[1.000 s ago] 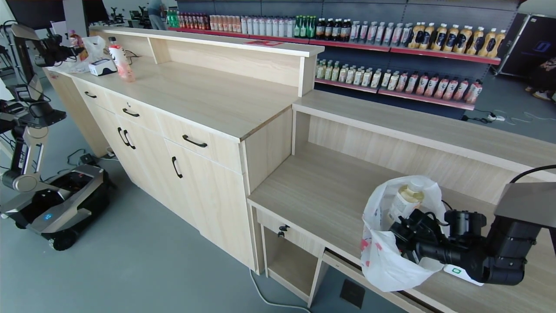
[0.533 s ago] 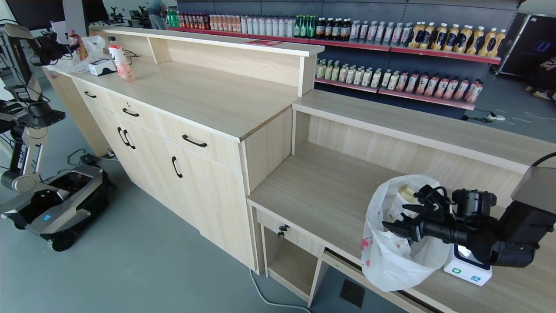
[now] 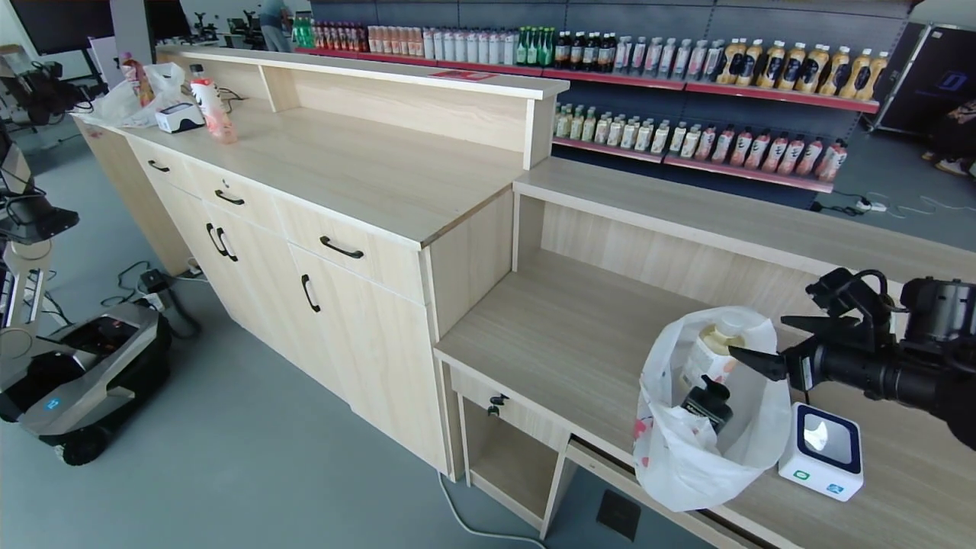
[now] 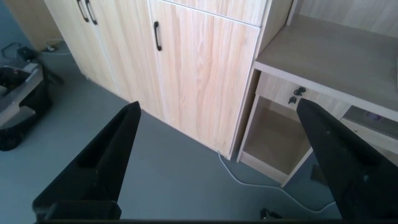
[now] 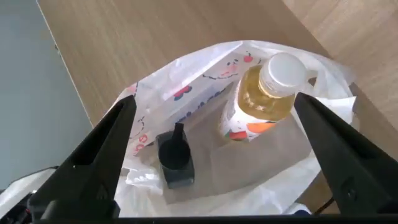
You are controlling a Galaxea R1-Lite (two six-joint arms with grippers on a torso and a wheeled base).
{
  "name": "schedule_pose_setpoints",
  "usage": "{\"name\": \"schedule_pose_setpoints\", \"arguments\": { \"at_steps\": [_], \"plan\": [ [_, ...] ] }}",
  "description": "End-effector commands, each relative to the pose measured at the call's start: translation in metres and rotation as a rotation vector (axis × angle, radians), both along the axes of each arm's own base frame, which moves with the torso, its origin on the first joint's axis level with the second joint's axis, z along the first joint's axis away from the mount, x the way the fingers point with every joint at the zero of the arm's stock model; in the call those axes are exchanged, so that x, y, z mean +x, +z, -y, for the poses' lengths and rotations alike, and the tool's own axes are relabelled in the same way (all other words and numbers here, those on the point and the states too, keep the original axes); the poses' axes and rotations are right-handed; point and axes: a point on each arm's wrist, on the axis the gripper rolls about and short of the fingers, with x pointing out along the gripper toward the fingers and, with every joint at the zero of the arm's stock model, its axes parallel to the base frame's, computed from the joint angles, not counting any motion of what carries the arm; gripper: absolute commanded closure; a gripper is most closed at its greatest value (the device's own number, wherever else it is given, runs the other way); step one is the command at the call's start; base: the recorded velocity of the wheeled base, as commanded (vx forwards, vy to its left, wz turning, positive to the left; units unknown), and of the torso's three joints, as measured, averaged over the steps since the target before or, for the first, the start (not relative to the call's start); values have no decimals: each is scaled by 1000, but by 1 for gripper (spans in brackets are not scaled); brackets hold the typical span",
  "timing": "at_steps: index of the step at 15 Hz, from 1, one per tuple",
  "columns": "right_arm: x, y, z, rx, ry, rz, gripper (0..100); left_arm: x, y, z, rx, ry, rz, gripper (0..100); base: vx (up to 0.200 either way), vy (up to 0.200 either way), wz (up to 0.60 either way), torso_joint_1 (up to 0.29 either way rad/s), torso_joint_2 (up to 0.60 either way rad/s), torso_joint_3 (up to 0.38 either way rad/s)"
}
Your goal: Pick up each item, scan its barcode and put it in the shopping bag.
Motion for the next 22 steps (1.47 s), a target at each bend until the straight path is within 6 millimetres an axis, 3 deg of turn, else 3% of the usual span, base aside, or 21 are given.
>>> {"name": "schedule_pose_setpoints", "arguments": {
  "at_steps": [1,3,6,13,18,22],
  "plan": [
    [-79,65,1,-158,-170,151,0,0,0,0,0,0,0,0,0,0,0,0,0,0],
    [-99,90,6,-198,-234,235,0,0,0,0,0,0,0,0,0,0,-600,2,2,5],
    [-106,117,15,-177,-315,322,0,0,0,0,0,0,0,0,0,0,-600,-1,5,2],
    [-131,118,10,-86,-546,251,0,0,0,0,0,0,0,0,0,0,-600,2,3,4],
    [-164,88,0,68,-632,218,0,0,0,0,0,0,0,0,0,0,-480,0,3,-1],
    [-225,31,-29,202,-568,174,0,0,0,0,0,0,0,0,0,0,0,0,0,0]
  ]
}}
